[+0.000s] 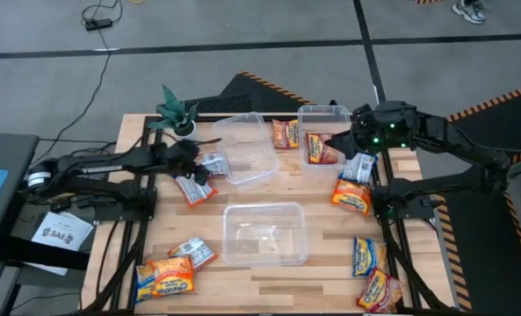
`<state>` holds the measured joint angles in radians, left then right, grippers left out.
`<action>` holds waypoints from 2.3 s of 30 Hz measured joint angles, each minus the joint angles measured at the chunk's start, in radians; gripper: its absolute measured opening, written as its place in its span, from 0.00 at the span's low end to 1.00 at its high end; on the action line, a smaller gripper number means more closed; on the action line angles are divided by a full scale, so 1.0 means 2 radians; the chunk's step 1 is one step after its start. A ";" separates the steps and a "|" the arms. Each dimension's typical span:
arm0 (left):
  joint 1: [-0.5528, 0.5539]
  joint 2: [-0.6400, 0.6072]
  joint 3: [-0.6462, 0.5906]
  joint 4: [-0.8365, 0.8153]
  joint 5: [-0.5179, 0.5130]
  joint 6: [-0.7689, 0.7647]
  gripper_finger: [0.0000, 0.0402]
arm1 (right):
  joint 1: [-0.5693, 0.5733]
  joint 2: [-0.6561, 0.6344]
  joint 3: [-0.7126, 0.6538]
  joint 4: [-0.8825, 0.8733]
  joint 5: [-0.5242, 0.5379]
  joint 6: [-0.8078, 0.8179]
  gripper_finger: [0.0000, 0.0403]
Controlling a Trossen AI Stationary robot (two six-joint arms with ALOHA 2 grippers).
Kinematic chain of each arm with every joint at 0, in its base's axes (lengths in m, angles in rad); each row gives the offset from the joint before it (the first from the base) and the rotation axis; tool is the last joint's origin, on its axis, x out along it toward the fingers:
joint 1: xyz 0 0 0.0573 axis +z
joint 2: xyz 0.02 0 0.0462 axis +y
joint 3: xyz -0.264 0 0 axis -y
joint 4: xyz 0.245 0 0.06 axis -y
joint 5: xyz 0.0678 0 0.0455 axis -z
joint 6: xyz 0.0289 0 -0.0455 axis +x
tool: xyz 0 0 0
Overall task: Sort Maruchan noodles
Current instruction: Put the middle left red bag into the top right transparent bin
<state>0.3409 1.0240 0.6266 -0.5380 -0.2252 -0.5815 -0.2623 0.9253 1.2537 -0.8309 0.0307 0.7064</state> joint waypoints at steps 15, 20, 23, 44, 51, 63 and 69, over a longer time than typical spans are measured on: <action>0.053 0.093 0.000 0.050 0.017 0.109 0.62 | 0.000 0.013 0.000 0.001 -0.001 0.001 0.64; 0.052 0.122 0.000 0.052 0.006 0.132 0.59 | 0.000 0.017 0.000 0.001 -0.001 0.001 0.64; 0.049 0.128 0.000 0.046 -0.012 0.132 0.47 | 0.000 0.016 0.000 0.002 -0.001 0.001 0.64; 0.049 -0.118 0.031 -0.113 0.034 0.084 0.00 | 0.000 0.016 0.000 0.003 -0.003 0.000 0.64; 0.049 -0.160 0.152 -0.162 0.007 0.092 0.00 | 0.000 0.016 0.000 0.006 -0.003 -0.004 0.64; 0.029 -0.031 0.303 -0.040 0.007 0.143 0.00 | 0.000 0.015 0.000 0.099 -0.003 -0.005 0.64; 0.004 0.082 0.305 0.103 0.043 0.155 0.00 | 0.000 0.014 0.000 0.208 -0.014 -0.003 0.64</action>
<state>0.3486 1.1881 1.2358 -0.3329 -0.1402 -0.2714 -0.2623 0.9531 1.2537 -0.4158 0.0020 0.7003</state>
